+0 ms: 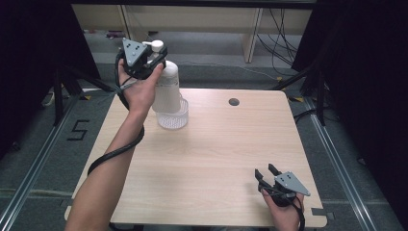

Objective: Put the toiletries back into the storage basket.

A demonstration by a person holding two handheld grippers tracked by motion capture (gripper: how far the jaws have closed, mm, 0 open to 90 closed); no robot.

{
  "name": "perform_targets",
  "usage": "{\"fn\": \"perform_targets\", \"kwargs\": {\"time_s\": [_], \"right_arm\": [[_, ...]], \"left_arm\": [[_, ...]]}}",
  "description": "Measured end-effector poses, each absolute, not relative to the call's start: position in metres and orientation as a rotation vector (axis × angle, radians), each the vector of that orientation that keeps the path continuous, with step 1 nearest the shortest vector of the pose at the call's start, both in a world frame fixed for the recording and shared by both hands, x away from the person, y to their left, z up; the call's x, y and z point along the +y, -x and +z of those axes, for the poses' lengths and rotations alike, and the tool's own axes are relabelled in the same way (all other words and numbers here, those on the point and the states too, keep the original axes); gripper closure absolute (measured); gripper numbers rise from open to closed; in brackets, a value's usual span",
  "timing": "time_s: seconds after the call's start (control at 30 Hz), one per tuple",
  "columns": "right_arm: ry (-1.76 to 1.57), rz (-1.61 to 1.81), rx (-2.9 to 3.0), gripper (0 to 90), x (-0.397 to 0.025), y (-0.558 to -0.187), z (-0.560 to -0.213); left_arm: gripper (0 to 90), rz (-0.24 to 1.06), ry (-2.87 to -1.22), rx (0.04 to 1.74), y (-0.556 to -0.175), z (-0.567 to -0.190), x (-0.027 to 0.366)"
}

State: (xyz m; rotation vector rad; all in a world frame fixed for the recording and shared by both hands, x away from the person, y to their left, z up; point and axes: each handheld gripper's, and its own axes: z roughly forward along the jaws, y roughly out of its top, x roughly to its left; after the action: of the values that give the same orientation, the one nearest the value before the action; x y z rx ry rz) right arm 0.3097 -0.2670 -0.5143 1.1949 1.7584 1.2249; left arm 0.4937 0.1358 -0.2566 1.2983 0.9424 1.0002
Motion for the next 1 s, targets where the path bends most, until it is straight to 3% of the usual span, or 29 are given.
{"fn": "perform_targets", "kwargs": {"time_s": [1.0], "right_arm": [[-1.203, 1.222, 1.778, 43.6, -0.266, -0.309, -0.514]], "left_arm": [[59.4, 1.000, -1.305, 0.956, -0.517, -0.259, 0.133]]}}
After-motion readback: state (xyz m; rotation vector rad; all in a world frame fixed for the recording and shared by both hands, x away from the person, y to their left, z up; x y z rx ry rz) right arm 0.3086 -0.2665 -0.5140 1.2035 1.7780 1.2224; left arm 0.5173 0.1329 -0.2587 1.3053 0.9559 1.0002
